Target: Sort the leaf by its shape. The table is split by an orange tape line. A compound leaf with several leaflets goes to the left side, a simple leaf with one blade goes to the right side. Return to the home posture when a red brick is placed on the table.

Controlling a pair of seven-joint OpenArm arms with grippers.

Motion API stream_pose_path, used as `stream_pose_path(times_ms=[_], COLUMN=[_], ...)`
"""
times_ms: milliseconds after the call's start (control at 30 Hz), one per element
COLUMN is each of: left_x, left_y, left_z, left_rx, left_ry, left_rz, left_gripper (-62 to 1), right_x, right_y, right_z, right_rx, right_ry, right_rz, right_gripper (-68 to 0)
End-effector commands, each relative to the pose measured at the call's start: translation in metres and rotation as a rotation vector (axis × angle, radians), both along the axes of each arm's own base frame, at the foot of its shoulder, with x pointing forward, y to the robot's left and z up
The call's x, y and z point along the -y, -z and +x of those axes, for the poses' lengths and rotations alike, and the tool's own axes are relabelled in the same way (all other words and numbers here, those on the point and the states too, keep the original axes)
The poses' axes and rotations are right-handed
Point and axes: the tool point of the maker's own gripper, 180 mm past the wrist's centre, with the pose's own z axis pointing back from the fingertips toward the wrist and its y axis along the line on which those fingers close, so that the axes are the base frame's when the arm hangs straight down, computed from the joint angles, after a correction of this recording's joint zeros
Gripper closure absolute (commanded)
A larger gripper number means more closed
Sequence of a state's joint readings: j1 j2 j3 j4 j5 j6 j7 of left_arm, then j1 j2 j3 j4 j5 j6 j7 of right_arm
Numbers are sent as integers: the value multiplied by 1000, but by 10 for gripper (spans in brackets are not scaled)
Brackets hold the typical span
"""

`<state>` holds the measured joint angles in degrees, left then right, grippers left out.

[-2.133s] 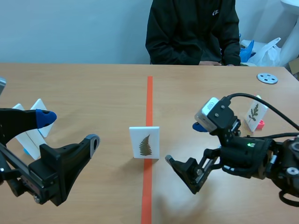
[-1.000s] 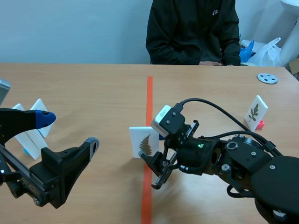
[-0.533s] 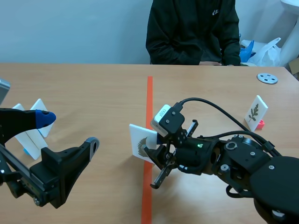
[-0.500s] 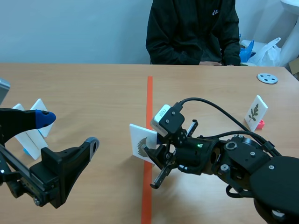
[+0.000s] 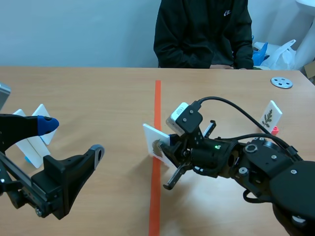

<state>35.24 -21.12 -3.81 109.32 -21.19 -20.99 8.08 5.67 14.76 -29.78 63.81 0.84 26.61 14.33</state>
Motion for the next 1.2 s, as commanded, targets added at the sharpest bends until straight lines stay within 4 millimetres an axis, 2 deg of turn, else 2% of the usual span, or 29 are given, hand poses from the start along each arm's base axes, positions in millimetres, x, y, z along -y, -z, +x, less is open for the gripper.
stream_pose_path(times_ms=[0, 300, 533, 800, 967, 1167], left_x=[-1, -1, -1, -1, -1, -1], left_y=[-6, -6, -6, -6, -6, -6], left_z=[2, 2, 2, 2, 2, 2], left_rx=[19, 19, 19, 19, 19, 19], left_ry=[-12, -12, -12, -12, -12, -12], left_rz=[-17, -17, -17, -17, -17, -17], left_gripper=[-623, -623, -623, -623, -623, -623], right_x=[3, 37, 83, 149, 176, 202], right_y=[-28, -72, -99, -98, -84, -68], right_z=[13, 10, 6, 2, 7, 22], right_rx=[73, 165, 148, 85, 54, 33], right_ry=[8, 57, 214, 412, 514, 628], right_rz=[40, 57, 167, 213, 171, 157], right_gripper=[-13, -13, -16, -15, -15, -15])
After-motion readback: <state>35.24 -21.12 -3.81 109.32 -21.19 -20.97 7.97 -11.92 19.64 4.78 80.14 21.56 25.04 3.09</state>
